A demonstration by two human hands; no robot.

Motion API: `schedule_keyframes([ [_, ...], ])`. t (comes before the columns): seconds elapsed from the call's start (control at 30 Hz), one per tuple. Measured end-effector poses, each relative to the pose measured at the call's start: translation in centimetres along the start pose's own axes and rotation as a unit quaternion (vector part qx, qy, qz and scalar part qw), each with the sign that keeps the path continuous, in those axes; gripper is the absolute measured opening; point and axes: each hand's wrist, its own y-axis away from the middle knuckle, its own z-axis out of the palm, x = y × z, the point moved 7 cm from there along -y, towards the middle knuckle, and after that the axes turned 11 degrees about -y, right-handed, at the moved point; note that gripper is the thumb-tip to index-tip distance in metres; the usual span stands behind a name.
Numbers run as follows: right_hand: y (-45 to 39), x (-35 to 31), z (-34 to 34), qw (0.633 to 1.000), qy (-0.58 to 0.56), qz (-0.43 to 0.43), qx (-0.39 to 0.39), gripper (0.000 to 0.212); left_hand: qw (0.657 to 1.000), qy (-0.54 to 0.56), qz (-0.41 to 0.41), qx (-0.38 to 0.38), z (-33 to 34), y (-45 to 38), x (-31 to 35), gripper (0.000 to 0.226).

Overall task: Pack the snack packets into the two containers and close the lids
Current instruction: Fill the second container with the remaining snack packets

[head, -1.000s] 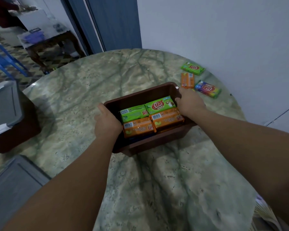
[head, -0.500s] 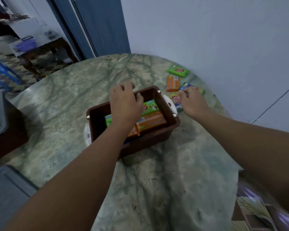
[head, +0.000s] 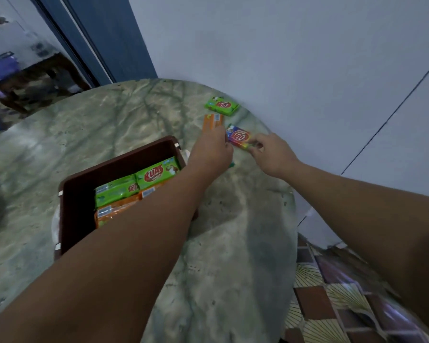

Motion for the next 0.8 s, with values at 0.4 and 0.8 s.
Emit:
schedule_keyframes([
  [0.4,-2.2,1.1,0.9,0.996,0.057,-0.011,-0.064,0.044,0.973,-0.006,-0.197,-0.119,7.7,-2.5,-3.6,0.043],
  [0.8,-3.3,1.2,2.0,0.994,0.079,-0.013,-0.079,0.047,0.93,0.073,-0.336,-0.128,10.2,-3.2,-5.9,0.082],
])
